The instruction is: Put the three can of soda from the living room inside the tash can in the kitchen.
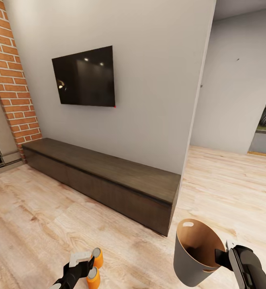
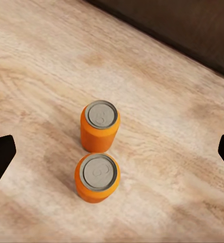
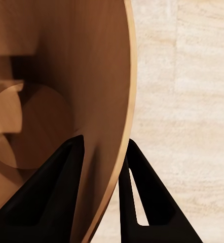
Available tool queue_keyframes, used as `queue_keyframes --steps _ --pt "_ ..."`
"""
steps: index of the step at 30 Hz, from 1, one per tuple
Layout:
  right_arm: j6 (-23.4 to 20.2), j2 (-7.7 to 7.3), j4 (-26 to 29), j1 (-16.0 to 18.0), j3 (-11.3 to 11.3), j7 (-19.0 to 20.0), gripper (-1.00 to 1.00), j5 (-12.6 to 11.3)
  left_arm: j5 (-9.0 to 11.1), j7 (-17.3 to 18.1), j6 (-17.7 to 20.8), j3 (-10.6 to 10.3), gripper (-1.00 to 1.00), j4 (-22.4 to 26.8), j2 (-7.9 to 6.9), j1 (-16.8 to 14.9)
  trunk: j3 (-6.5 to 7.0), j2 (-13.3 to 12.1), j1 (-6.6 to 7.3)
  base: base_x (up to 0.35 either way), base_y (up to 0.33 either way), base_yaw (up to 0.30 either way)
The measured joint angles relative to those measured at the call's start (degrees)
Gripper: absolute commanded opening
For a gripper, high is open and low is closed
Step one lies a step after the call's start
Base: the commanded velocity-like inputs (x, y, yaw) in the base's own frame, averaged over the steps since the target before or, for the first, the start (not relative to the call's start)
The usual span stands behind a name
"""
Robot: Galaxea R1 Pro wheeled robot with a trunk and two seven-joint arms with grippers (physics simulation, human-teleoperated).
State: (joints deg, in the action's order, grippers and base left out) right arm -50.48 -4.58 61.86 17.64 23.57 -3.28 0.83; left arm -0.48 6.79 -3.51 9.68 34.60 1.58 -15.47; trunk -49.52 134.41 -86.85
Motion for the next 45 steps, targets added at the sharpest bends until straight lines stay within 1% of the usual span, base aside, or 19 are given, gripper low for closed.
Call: queue_keyframes --steps 6,10,15,37,38,45 --pt "0.02 0.0 0.0 0.0 0.0 0.0 -1.0 0.02 0.04 -0.02 -0.11 0.06 1.0 -0.02 0.0 0.0 0.0 0.0 0.0 0.0 0.0 0.0" --pt "0.03 0.01 -0.02 0.0 -0.01 0.0 -1.0 0.02 0.02 -0.02 -1.8 0.07 1.0 -0.03 0.0 0.0 0.0 0.0 0.0 0.0 0.0 0.0" --pt "0.06 0.01 -0.06 0.0 -0.01 0.0 -1.0 0.01 0.01 -0.02 -3.01 0.08 1.0 -0.05 0.0 0.0 0.0 0.0 0.0 0.0 0.0 0.0" --pt "0.07 0.01 -0.02 -0.01 -0.01 0.02 -1.0 0.05 0.04 0.0 -3.25 0.08 1.0 -0.05 0.0 0.0 -3.95 8.81 -4.83 0.0 0.0 0.0" --pt "0.07 0.01 -0.01 -0.01 -0.01 0.02 -1.0 0.03 0.04 0.0 -3.25 0.08 1.0 -0.06 0.0 0.0 -4.16 8.83 -4.86 0.0 0.0 0.0" --pt "0.08 -0.16 0.68 0.01 0.03 0.0 -1.0 -0.12 0.04 0.02 -3.25 0.08 1.0 -0.06 0.0 0.0 -4.17 8.84 -4.86 0.0 0.0 0.0"
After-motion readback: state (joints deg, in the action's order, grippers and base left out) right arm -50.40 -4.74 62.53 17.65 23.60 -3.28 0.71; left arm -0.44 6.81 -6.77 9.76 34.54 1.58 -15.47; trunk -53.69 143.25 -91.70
